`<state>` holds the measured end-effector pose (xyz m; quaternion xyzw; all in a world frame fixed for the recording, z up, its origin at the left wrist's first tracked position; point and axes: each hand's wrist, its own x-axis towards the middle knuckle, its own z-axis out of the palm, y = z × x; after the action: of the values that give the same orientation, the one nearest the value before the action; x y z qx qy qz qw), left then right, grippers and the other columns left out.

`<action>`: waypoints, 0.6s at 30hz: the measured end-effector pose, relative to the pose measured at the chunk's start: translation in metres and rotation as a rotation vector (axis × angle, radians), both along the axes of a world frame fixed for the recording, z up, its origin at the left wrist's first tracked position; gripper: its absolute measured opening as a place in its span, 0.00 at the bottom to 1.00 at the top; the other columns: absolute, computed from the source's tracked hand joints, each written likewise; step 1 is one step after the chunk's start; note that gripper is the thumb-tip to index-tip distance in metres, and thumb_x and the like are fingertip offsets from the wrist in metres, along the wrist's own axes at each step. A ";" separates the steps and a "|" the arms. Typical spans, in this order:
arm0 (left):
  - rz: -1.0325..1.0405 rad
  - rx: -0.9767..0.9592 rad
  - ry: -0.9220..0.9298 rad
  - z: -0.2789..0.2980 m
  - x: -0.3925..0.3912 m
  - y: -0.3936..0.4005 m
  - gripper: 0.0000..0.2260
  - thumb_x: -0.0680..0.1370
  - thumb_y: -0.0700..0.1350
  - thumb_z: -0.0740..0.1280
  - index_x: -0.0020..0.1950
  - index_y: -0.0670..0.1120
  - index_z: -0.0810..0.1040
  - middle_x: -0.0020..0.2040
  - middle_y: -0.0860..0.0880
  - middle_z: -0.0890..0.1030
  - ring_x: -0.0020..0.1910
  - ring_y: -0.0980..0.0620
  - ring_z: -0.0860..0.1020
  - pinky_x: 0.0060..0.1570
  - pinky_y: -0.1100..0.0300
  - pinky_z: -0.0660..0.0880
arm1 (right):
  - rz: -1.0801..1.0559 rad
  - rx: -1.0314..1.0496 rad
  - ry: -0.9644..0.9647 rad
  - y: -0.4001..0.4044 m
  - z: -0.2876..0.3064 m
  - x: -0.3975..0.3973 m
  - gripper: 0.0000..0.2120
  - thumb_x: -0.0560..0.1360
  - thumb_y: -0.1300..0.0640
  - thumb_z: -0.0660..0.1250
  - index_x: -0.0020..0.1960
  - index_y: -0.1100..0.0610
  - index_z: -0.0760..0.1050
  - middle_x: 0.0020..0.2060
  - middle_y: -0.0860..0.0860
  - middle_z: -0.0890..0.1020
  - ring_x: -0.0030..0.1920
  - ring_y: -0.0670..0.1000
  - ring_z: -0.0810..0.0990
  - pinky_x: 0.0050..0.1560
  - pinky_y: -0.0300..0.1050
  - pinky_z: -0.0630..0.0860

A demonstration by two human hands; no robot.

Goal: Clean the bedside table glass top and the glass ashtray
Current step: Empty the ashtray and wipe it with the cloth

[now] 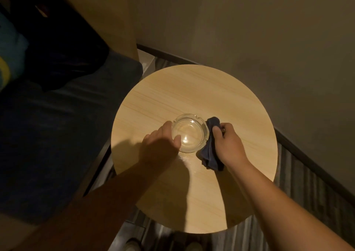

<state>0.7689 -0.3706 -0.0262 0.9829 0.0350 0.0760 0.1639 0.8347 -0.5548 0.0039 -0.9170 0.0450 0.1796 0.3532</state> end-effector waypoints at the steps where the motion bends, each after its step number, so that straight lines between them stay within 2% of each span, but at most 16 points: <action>1: -0.020 0.109 0.018 -0.002 -0.001 -0.005 0.16 0.82 0.46 0.55 0.42 0.41 0.78 0.38 0.44 0.81 0.28 0.50 0.77 0.28 0.59 0.77 | 0.038 -0.014 -0.032 -0.001 -0.002 -0.002 0.13 0.81 0.47 0.53 0.59 0.53 0.69 0.48 0.49 0.77 0.45 0.52 0.75 0.43 0.47 0.69; 3: -0.027 0.349 -0.013 -0.007 0.001 -0.008 0.19 0.83 0.42 0.57 0.33 0.42 0.75 0.35 0.45 0.79 0.23 0.54 0.73 0.24 0.65 0.71 | 0.122 -0.033 -0.093 -0.002 -0.007 -0.003 0.12 0.82 0.49 0.52 0.55 0.52 0.71 0.46 0.50 0.77 0.46 0.52 0.74 0.40 0.46 0.65; 6: 0.023 0.439 -0.076 -0.011 0.010 -0.005 0.16 0.80 0.37 0.57 0.34 0.44 0.76 0.29 0.50 0.74 0.19 0.55 0.68 0.22 0.67 0.65 | 0.202 -0.066 -0.134 -0.001 -0.014 0.005 0.13 0.82 0.50 0.50 0.47 0.52 0.71 0.41 0.53 0.77 0.43 0.53 0.73 0.36 0.45 0.61; 9: -0.061 0.456 -0.040 -0.007 0.013 -0.004 0.12 0.77 0.38 0.58 0.39 0.45 0.78 0.26 0.53 0.69 0.18 0.56 0.65 0.22 0.67 0.61 | 0.278 -0.079 -0.127 -0.001 -0.016 0.018 0.15 0.82 0.48 0.50 0.47 0.50 0.72 0.40 0.54 0.78 0.42 0.53 0.74 0.37 0.45 0.63; 11: -0.156 0.427 -0.047 -0.007 0.016 0.005 0.15 0.79 0.38 0.53 0.45 0.44 0.80 0.26 0.53 0.72 0.19 0.56 0.65 0.23 0.67 0.59 | 0.374 -0.091 -0.116 -0.001 -0.012 0.025 0.15 0.82 0.47 0.49 0.48 0.49 0.73 0.42 0.53 0.76 0.42 0.53 0.75 0.38 0.45 0.65; 13: -0.298 0.437 -0.069 0.001 0.021 0.013 0.19 0.82 0.40 0.47 0.53 0.42 0.79 0.31 0.51 0.78 0.22 0.56 0.70 0.25 0.65 0.61 | 0.477 -0.122 -0.114 -0.001 -0.008 0.030 0.16 0.82 0.46 0.49 0.56 0.49 0.73 0.44 0.52 0.74 0.42 0.53 0.75 0.42 0.47 0.69; 14: -0.387 0.398 -0.022 0.003 0.026 0.016 0.18 0.83 0.41 0.47 0.59 0.41 0.77 0.35 0.49 0.80 0.24 0.54 0.72 0.26 0.64 0.63 | 0.511 -0.141 -0.129 -0.001 -0.008 0.030 0.16 0.81 0.45 0.49 0.60 0.48 0.72 0.45 0.52 0.73 0.42 0.54 0.75 0.43 0.48 0.71; 16: -0.443 0.116 0.286 0.009 0.045 0.021 0.17 0.81 0.43 0.54 0.71 0.44 0.66 0.46 0.44 0.81 0.34 0.52 0.75 0.34 0.60 0.70 | 0.518 -0.186 -0.175 -0.001 -0.008 0.024 0.18 0.81 0.44 0.49 0.65 0.46 0.69 0.46 0.52 0.72 0.41 0.55 0.76 0.42 0.48 0.72; 18: -0.382 -0.145 0.593 0.006 0.058 0.022 0.23 0.81 0.47 0.58 0.75 0.50 0.57 0.60 0.44 0.78 0.48 0.49 0.77 0.50 0.53 0.75 | 0.461 -0.249 -0.219 -0.002 -0.011 0.012 0.20 0.81 0.43 0.48 0.69 0.46 0.66 0.48 0.52 0.71 0.40 0.56 0.76 0.41 0.49 0.73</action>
<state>0.8270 -0.3489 -0.0202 0.9368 -0.0979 -0.2474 0.2270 0.8471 -0.5567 -0.0073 -0.9534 -0.1817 0.1480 0.1903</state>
